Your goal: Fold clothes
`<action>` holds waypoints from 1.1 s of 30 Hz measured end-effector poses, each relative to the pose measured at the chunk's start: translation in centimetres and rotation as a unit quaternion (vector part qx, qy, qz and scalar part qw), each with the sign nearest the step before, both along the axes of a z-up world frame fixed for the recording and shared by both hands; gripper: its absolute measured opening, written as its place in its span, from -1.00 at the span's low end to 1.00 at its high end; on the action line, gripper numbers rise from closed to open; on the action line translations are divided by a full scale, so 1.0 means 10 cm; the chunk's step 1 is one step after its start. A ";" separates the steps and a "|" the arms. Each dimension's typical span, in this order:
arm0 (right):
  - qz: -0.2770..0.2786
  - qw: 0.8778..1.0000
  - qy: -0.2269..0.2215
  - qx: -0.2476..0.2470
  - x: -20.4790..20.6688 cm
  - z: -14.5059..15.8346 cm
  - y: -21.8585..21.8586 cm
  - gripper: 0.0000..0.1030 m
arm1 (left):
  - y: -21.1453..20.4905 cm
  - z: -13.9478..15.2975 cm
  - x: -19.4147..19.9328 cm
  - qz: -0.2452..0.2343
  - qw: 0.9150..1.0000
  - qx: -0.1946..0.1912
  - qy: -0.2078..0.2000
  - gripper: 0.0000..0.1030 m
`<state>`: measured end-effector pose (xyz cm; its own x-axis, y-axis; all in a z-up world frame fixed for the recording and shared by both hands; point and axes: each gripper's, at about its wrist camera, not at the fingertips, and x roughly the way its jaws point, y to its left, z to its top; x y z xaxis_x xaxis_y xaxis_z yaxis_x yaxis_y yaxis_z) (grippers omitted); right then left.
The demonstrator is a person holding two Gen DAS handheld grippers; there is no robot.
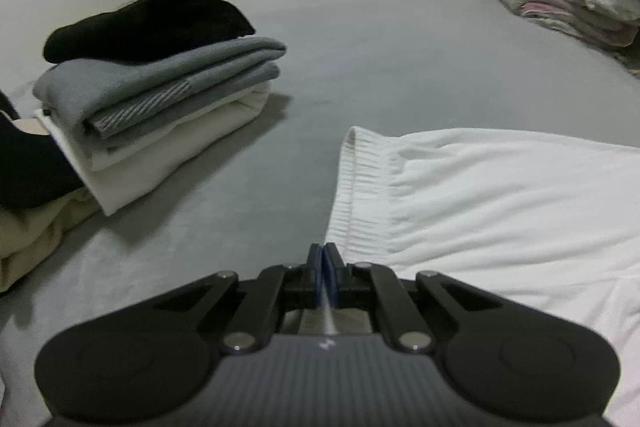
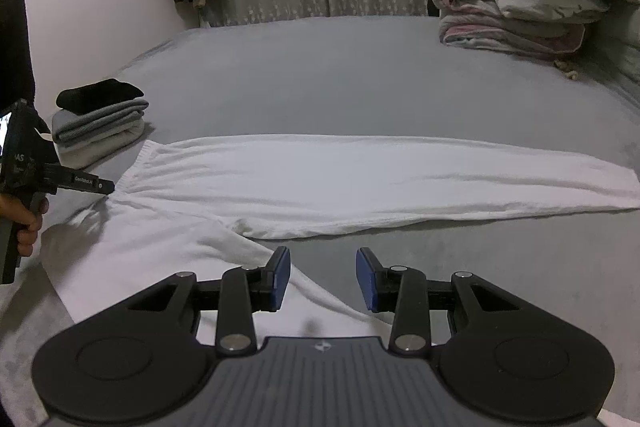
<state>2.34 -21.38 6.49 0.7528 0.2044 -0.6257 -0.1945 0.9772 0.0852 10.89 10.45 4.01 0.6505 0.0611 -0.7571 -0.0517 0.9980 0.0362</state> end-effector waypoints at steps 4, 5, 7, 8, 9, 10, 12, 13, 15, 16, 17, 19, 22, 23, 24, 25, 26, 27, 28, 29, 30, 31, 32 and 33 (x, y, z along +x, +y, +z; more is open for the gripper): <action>0.005 1.000 0.000 -0.003 0.00 -0.02 0.03 -0.29 | 0.03 0.02 -0.01 -0.001 1.000 -0.007 0.000 -0.94; 0.005 1.000 0.001 -0.005 0.01 -0.03 0.03 -0.29 | 0.04 0.03 -0.02 -0.003 1.000 -0.008 0.001 -0.94; 0.006 1.000 0.002 -0.016 0.01 -0.05 0.06 -0.29 | 0.05 0.03 -0.03 -0.004 1.000 -0.009 0.001 -0.94; 0.007 1.000 0.002 -0.022 0.01 -0.06 0.07 -0.29 | 0.06 0.03 -0.03 -0.004 1.000 -0.010 0.001 -0.94; 0.008 1.000 0.002 -0.030 0.01 -0.07 0.09 -0.29 | 0.06 0.04 -0.03 -0.004 1.000 -0.011 0.002 -0.94; 0.011 0.999 0.000 -0.039 0.01 -0.08 0.10 -0.28 | 0.07 0.04 -0.04 -0.004 1.000 -0.013 0.002 -0.93; 0.011 0.999 -0.002 -0.053 0.01 -0.11 0.12 -0.28 | 0.07 0.06 -0.05 -0.005 1.000 -0.018 0.002 -0.92; 0.010 0.998 -0.001 -0.057 0.02 -0.12 0.12 -0.28 | 0.07 0.07 -0.06 -0.005 1.000 -0.019 0.001 -0.91; 0.008 0.998 0.003 -0.058 0.03 -0.15 0.13 -0.28 | 0.07 0.10 -0.09 -0.009 1.000 -0.026 -0.003 -0.88; 0.007 0.998 0.006 -0.057 0.04 -0.17 0.14 -0.28 | 0.08 0.12 -0.11 -0.012 0.999 -0.032 -0.006 -0.86; 0.007 0.998 0.008 -0.058 0.03 -0.18 0.16 -0.28 | 0.10 0.14 -0.13 -0.015 0.999 -0.040 -0.010 -0.82; 0.010 0.998 0.010 -0.060 0.02 -0.20 0.22 -0.28 | 0.16 0.19 -0.18 -0.016 0.998 -0.063 -0.017 -0.51; 0.022 0.998 0.009 -0.064 -0.03 -0.21 0.30 -0.28 | 0.41 0.25 -0.22 0.004 0.992 -0.123 -0.028 -0.50; 0.026 0.997 0.008 -0.066 -0.04 -0.21 0.33 -0.28 | 0.49 0.26 -0.23 0.010 0.989 -0.142 -0.031 -0.50; 0.031 0.997 0.007 -0.068 -0.05 -0.21 0.37 -0.28 | 0.56 0.27 -0.24 0.013 0.987 -0.155 -0.033 -0.53; 0.035 0.997 0.006 -0.071 -0.07 -0.21 0.40 -0.28 | 0.59 0.26 -0.26 0.012 0.986 -0.164 -0.033 -0.53; 0.039 0.997 0.005 -0.073 -0.07 -0.22 0.42 -0.27 | 0.60 0.26 -0.27 0.008 0.986 -0.166 -0.032 -0.53; 0.043 0.996 0.004 -0.076 -0.08 -0.22 0.44 -0.27 | 0.59 0.25 -0.28 0.001 0.986 -0.166 -0.031 -0.53; 0.045 0.996 0.004 -0.077 -0.08 -0.23 0.46 -0.27 | 0.57 0.24 -0.29 -0.008 0.986 -0.167 -0.030 -0.53; 0.046 0.996 0.005 -0.076 -0.08 -0.23 0.47 -0.27 | 0.54 0.23 -0.29 -0.017 0.986 -0.167 -0.027 -0.53; 0.047 0.996 0.007 -0.075 -0.07 -0.23 0.47 -0.27 | 0.50 0.22 -0.29 -0.026 0.986 -0.165 -0.025 -0.53; 0.047 0.996 0.008 -0.073 -0.06 -0.24 0.47 -0.27 | 0.46 0.21 -0.29 -0.034 0.986 -0.161 -0.023 -0.53; 0.047 0.996 0.010 -0.071 -0.06 -0.24 0.47 -0.27 | 0.43 0.20 -0.29 -0.040 0.987 -0.157 -0.020 -0.53; 0.047 0.996 0.012 -0.069 -0.06 -0.25 0.47 -0.27 | 0.39 0.18 -0.28 -0.044 0.987 -0.152 -0.017 -0.53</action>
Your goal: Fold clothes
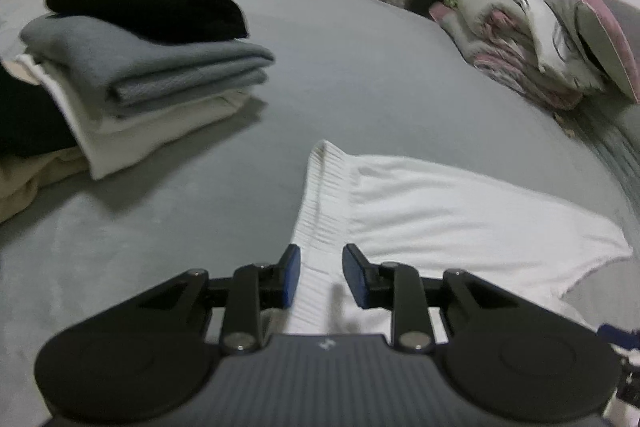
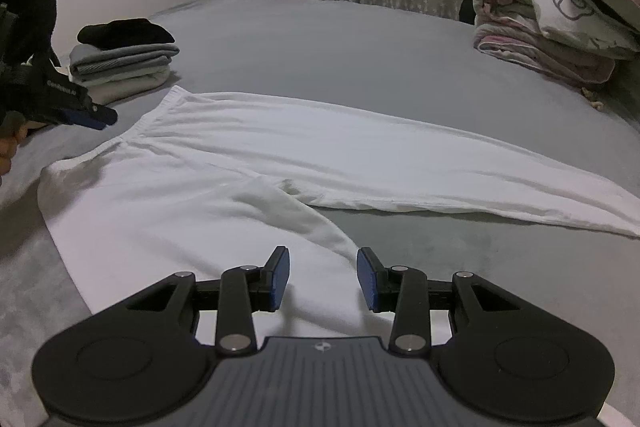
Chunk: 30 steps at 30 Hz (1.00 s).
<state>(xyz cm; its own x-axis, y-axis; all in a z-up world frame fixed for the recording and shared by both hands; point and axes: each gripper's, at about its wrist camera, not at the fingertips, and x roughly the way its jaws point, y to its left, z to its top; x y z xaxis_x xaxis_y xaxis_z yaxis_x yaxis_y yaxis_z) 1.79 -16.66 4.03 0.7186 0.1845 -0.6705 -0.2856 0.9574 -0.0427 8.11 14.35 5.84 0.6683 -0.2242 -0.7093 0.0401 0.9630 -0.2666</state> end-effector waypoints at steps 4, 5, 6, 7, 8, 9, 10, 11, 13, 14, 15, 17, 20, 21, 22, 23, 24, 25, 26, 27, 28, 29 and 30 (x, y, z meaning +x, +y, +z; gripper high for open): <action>0.001 1.000 0.005 -0.001 0.00 -0.02 0.03 -0.27 | -0.07 -0.08 0.07 0.006 1.000 0.021 0.016 -0.68; 0.002 1.000 0.005 -0.002 0.00 -0.03 0.03 -0.27 | -0.07 -0.10 0.08 0.007 1.000 0.021 0.019 -0.68; 0.003 1.000 0.006 0.000 0.00 -0.02 0.03 -0.27 | -0.07 -0.11 0.10 0.007 1.000 0.022 0.021 -0.68; 0.004 1.000 0.006 0.001 -0.01 -0.02 0.03 -0.27 | -0.07 -0.12 0.11 0.006 0.999 0.024 0.022 -0.67; 0.005 1.000 0.007 0.002 -0.01 -0.02 0.03 -0.27 | -0.08 -0.13 0.11 0.005 0.999 0.026 0.024 -0.66; 0.006 1.000 0.007 0.003 -0.01 -0.02 0.03 -0.27 | -0.08 -0.13 0.12 0.004 0.999 0.026 0.026 -0.61; 0.006 1.000 0.007 0.004 -0.01 -0.02 0.03 -0.27 | -0.07 -0.14 0.13 0.003 0.999 0.024 0.028 -0.56; 0.006 1.000 0.007 0.005 -0.01 -0.01 0.03 -0.27 | -0.06 -0.14 0.14 0.001 0.999 0.018 0.031 -0.52; 0.006 1.000 0.006 0.006 -0.01 0.00 0.02 -0.26 | -0.01 -0.13 0.17 -0.002 0.999 -0.001 0.036 -0.42; 0.006 1.000 0.006 0.007 -0.01 0.00 0.02 -0.26 | 0.00 -0.13 0.19 -0.003 0.999 -0.007 0.038 -0.42; 0.006 1.000 0.005 0.007 -0.02 0.01 0.02 -0.26 | 0.01 -0.13 0.20 -0.005 0.999 -0.009 0.039 -0.42; 0.005 1.000 0.004 0.009 -0.02 0.01 0.02 -0.26 | 0.00 -0.15 0.21 -0.010 0.999 -0.005 0.039 -0.48; 0.004 1.000 0.006 0.011 -0.01 0.00 0.02 -0.26 | -0.05 -0.16 0.21 -0.014 0.999 0.011 0.038 -0.50; 0.004 1.000 0.007 0.012 -0.01 0.00 0.02 -0.26 | -0.05 -0.15 0.21 -0.013 0.999 0.012 0.038 -0.49; 0.004 1.000 0.009 0.012 -0.01 0.00 0.02 -0.26 | -0.04 -0.15 0.20 -0.011 0.999 0.012 0.038 -0.42; 0.005 1.000 0.009 0.013 0.00 -0.01 0.03 -0.26 | -0.03 -0.14 0.20 -0.009 0.999 0.012 0.039 -0.38; 0.006 1.000 0.010 0.013 0.00 -0.01 0.03 -0.26 | -0.03 -0.14 0.20 -0.007 0.999 0.012 0.040 -0.27; 0.007 1.000 0.010 0.013 0.00 -0.01 0.03 -0.26 | -0.03 -0.15 0.20 -0.005 0.999 0.012 0.042 -0.23; 0.007 1.000 0.011 0.013 0.00 -0.02 0.03 -0.26 | -0.02 -0.15 0.21 -0.004 0.999 0.010 0.044 -0.23; 0.008 1.000 0.012 0.014 0.00 -0.02 0.04 -0.26 | -0.02 -0.16 0.21 -0.001 0.999 0.006 0.046 -0.27; 0.008 1.000 0.012 0.014 0.01 -0.03 0.04 -0.26 | -0.01 -0.16 0.21 0.004 0.999 0.003 0.047 -0.36; 0.008 1.000 0.014 0.014 0.01 -0.03 0.04 -0.26 | 0.00 -0.16 0.21 0.010 0.999 0.004 0.047 -0.42; 0.008 1.000 0.015 0.014 0.01 -0.04 0.05 -0.26 | 0.01 -0.16 0.21 0.014 0.999 0.008 0.047 -0.55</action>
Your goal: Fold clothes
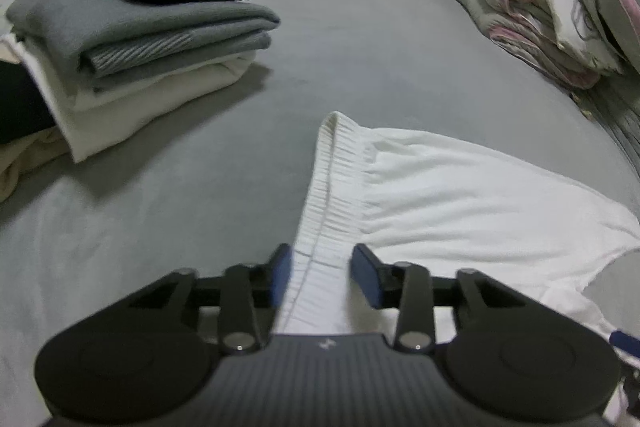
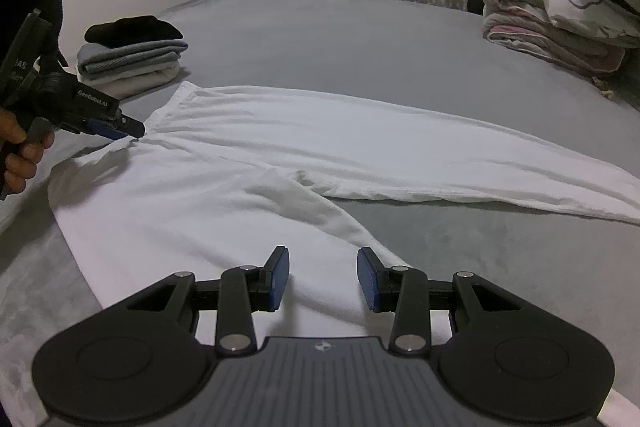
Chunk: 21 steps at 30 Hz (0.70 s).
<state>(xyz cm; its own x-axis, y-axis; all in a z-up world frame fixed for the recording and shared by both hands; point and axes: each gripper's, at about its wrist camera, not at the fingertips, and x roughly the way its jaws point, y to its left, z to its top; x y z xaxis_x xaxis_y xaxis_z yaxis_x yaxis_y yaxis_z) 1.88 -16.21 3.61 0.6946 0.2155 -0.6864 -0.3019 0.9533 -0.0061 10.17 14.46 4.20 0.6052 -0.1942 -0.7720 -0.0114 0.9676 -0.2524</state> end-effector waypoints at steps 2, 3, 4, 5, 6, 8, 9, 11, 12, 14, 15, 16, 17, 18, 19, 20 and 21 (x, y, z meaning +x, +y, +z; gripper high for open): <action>0.000 1.000 0.003 0.000 0.00 -0.02 0.01 -0.26 | 0.02 0.00 0.00 0.006 1.000 0.006 -0.002 -0.67; 0.001 1.000 0.003 -0.001 0.00 -0.02 0.01 -0.26 | 0.03 0.00 0.00 0.007 1.000 0.009 -0.003 -0.72; 0.002 1.000 0.002 -0.001 0.00 -0.02 0.01 -0.26 | 0.03 0.00 0.01 0.008 1.000 0.014 -0.003 -0.76; 0.003 1.000 0.001 -0.001 0.00 -0.02 0.01 -0.26 | 0.02 -0.01 0.01 0.008 1.000 0.019 -0.004 -0.79; 0.003 1.000 0.001 -0.001 0.00 -0.01 0.02 -0.26 | 0.01 -0.01 0.01 0.007 1.000 0.024 -0.005 -0.80; 0.003 1.000 0.002 0.000 0.01 -0.02 0.02 -0.26 | 0.00 0.01 0.00 0.006 0.999 0.031 -0.007 -0.80; 0.003 1.000 0.003 -0.001 0.01 -0.02 0.02 -0.26 | 0.00 0.03 0.00 0.006 0.999 0.034 -0.009 -0.78; 0.003 1.000 0.004 0.000 0.01 -0.03 0.02 -0.26 | 0.00 0.06 -0.01 0.005 0.999 0.037 -0.012 -0.73; 0.004 1.000 0.004 0.002 0.01 -0.02 0.02 -0.26 | 0.03 0.09 -0.02 0.004 0.999 0.030 -0.016 -0.61; 0.004 1.000 0.004 0.004 0.00 -0.01 0.03 -0.26 | 0.14 0.13 -0.03 0.011 1.000 -0.005 -0.023 -0.50; 0.004 1.000 0.003 0.006 0.00 0.00 0.02 -0.26 | 0.20 0.15 -0.03 0.015 0.999 -0.025 -0.026 -0.50; 0.004 1.000 0.002 0.007 0.00 0.01 0.02 -0.26 | 0.25 0.15 -0.03 0.018 0.999 -0.042 -0.027 -0.49; 0.004 1.000 0.002 0.009 0.00 0.01 0.02 -0.26 | 0.27 0.14 -0.03 0.019 0.998 -0.053 -0.025 -0.49; 0.004 1.000 0.003 0.010 0.00 0.01 0.01 -0.26 | 0.28 0.13 -0.02 0.017 0.998 -0.061 -0.023 -0.49; 0.004 1.000 0.003 0.010 0.00 0.01 0.01 -0.26 | 0.27 0.11 -0.02 0.014 0.998 -0.066 -0.020 -0.49; 0.004 1.000 0.003 0.011 0.00 0.01 0.01 -0.26 | 0.25 0.09 -0.01 0.011 0.997 -0.069 -0.017 -0.49; 0.004 1.000 0.004 0.011 0.00 0.01 0.00 -0.26 | 0.23 0.07 0.00 0.008 0.998 -0.069 -0.014 -0.49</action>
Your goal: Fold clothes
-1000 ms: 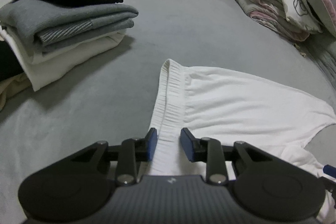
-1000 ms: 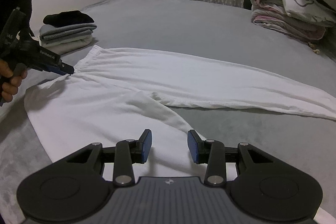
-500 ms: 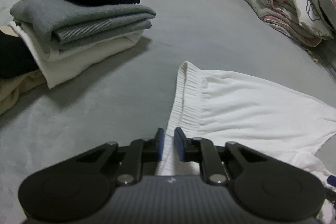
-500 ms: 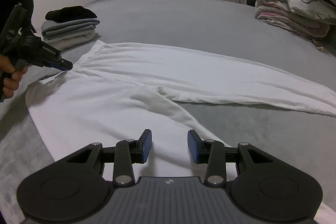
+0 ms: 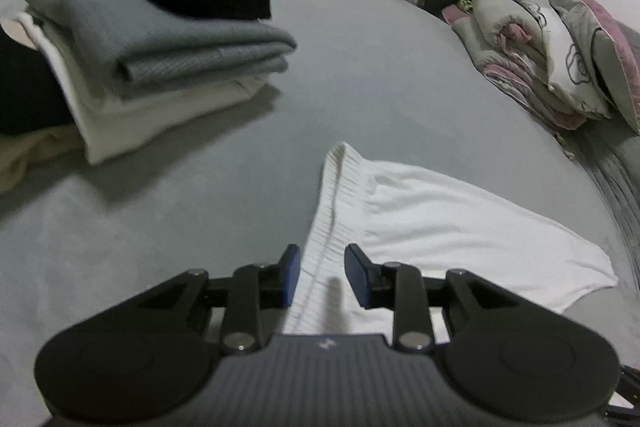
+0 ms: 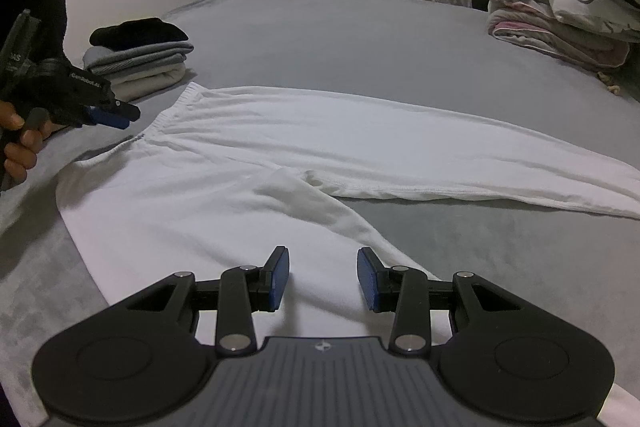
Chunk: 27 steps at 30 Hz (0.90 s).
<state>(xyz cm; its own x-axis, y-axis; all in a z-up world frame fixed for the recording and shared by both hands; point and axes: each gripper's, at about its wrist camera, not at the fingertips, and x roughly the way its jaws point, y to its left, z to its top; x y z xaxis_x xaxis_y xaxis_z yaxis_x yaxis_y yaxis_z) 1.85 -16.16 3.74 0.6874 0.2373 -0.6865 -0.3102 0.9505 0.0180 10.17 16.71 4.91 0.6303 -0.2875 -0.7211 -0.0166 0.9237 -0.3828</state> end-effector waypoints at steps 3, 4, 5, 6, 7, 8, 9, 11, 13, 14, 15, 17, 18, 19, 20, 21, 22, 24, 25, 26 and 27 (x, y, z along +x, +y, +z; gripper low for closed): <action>0.000 1.000 0.001 0.000 0.00 0.00 0.01 -0.26 | -0.08 -0.03 0.03 -0.009 1.000 0.013 0.004 -0.49; 0.000 1.000 0.001 0.000 0.00 0.00 0.01 -0.26 | -0.09 -0.04 0.03 -0.011 1.000 0.014 0.005 -0.49; 0.000 1.000 0.001 -0.001 0.00 0.00 0.01 -0.26 | -0.10 -0.06 0.04 -0.012 1.000 0.016 0.007 -0.49; 0.000 1.000 0.002 -0.001 0.00 -0.01 0.01 -0.26 | -0.11 -0.07 0.04 -0.013 1.000 0.018 0.009 -0.49; -0.001 1.000 0.002 -0.001 0.00 -0.01 0.01 -0.26 | -0.12 -0.08 0.04 -0.014 1.000 0.020 0.010 -0.49; -0.001 1.000 0.002 -0.001 0.00 -0.01 0.01 -0.26 | -0.13 -0.09 0.04 -0.015 1.000 0.021 0.010 -0.49; -0.001 1.000 0.002 -0.001 0.01 -0.01 0.02 -0.26 | -0.13 -0.09 0.05 -0.016 1.000 0.022 0.010 -0.49; -0.001 1.000 0.003 -0.001 0.01 -0.01 0.02 -0.26 | -0.12 -0.09 0.05 -0.017 1.000 0.015 0.011 -0.46; -0.001 1.000 0.003 -0.002 0.00 -0.02 0.03 -0.26 | -0.10 -0.09 0.05 -0.020 1.000 0.003 0.013 -0.39; 0.000 1.000 0.003 -0.002 0.00 -0.02 0.03 -0.26 | -0.09 -0.09 0.05 -0.021 1.000 -0.002 0.013 -0.37; 0.000 1.000 0.003 -0.003 0.00 -0.02 0.03 -0.26 | -0.09 -0.09 0.05 -0.022 1.000 -0.006 0.013 -0.34; 0.000 1.000 0.003 -0.003 0.00 -0.02 0.03 -0.26 | -0.09 -0.08 0.05 -0.025 1.000 -0.011 0.013 -0.34; 0.000 1.000 0.003 -0.003 0.00 -0.02 0.03 -0.26 | -0.10 -0.08 0.04 -0.026 0.999 -0.013 0.013 -0.34; 0.000 1.000 0.002 -0.003 0.00 -0.02 0.03 -0.26 | -0.10 -0.08 0.04 -0.026 0.999 -0.014 0.013 -0.34; -0.001 1.000 0.003 -0.004 0.00 -0.02 0.03 -0.26 | -0.10 -0.08 0.04 -0.025 0.999 -0.015 0.014 -0.34; -0.001 1.000 0.003 -0.004 0.01 -0.02 0.03 -0.26 | -0.10 -0.08 0.04 -0.023 0.999 -0.017 0.014 -0.34; -0.002 1.000 0.004 -0.005 0.01 -0.02 0.03 -0.26 | -0.10 -0.07 0.04 -0.023 0.999 -0.019 0.013 -0.34; -0.002 1.000 0.003 -0.007 0.01 -0.03 0.04 -0.23 | -0.12 -0.06 0.03 -0.029 0.999 -0.023 0.010 -0.34; -0.002 1.000 0.003 -0.008 0.01 -0.03 0.04 -0.16 | -0.13 -0.05 0.02 -0.032 0.999 -0.025 0.008 -0.34; -0.002 1.000 0.002 -0.009 0.01 -0.03 0.05 -0.13 | -0.15 -0.05 0.02 -0.035 0.999 -0.026 0.007 -0.34; -0.002 1.000 0.001 -0.009 0.01 -0.03 0.05 -0.12 | -0.16 -0.05 0.02 -0.039 0.999 -0.029 0.007 -0.34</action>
<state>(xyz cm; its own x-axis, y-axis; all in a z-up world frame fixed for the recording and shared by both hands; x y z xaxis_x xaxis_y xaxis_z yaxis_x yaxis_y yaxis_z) 1.90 -15.64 3.43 0.6872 0.2222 -0.6917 -0.3057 0.9521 0.0021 10.33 15.15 4.40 0.5949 -0.3772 -0.7098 0.0487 0.8983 -0.4366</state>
